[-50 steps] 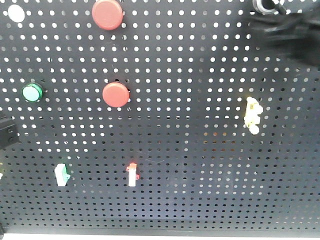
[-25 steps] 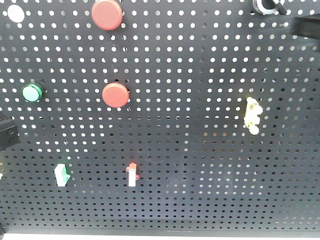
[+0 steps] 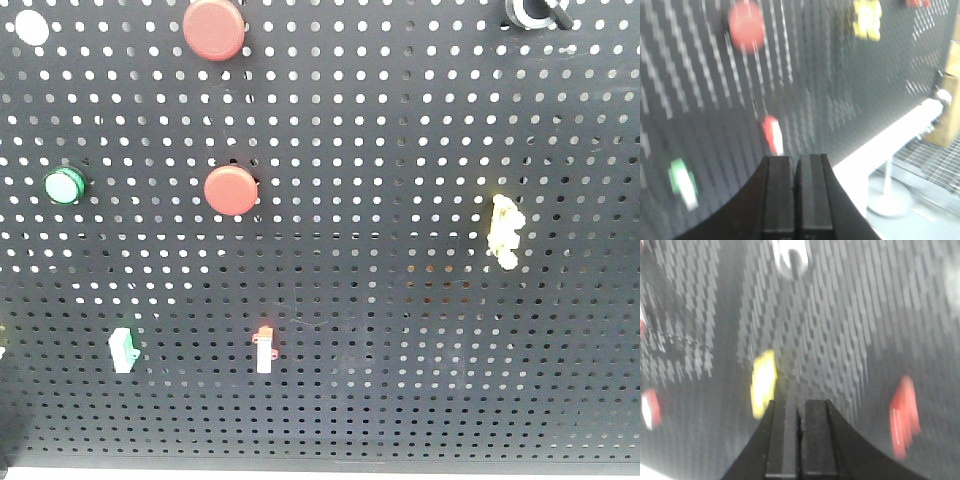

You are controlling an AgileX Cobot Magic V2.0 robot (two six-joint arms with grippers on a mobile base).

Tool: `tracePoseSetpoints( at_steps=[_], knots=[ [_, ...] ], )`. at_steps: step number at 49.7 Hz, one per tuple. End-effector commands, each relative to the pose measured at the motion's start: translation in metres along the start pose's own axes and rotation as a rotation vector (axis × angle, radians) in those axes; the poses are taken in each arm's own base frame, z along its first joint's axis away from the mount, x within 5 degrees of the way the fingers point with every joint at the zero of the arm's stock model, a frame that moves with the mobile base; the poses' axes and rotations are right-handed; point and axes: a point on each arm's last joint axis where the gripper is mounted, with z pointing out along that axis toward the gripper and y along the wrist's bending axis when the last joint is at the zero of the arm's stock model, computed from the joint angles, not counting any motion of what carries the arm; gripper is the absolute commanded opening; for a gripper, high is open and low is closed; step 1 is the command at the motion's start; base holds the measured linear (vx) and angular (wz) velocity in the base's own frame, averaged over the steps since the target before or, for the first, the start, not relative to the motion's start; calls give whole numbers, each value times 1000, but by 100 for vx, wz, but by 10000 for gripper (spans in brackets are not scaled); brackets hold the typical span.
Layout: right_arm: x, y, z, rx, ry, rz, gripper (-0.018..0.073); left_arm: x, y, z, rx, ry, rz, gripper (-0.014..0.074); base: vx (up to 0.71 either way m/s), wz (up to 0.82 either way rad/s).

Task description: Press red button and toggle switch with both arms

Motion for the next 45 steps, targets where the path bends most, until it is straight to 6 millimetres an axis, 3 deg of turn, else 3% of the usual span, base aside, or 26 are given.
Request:
tracePoseSetpoints(
  at_steps=[1, 10, 21, 34, 45],
  knots=[
    [21, 3, -17, 79, -118, 1, -3, 7, -1, -16, -40, -104, -28, 2, 0, 0],
    [81, 17, -31, 94, -124, 45, -3, 39, -1, -32, -129, -192, 41, 2, 0, 0],
    [124, 24, -24, 76, -35, 61, -3, 61, 2, -24, -156, -166, 41, 2, 0, 0],
    [155, 29, -14, 52, 74, 76, -3, 67, 0, -22, -132, -119, 38, 2, 0, 0],
    [161, 31, -13, 38, 110, 78, -3, 67, 0, -22, -133, -120, 39, 2, 0, 0]
  ],
)
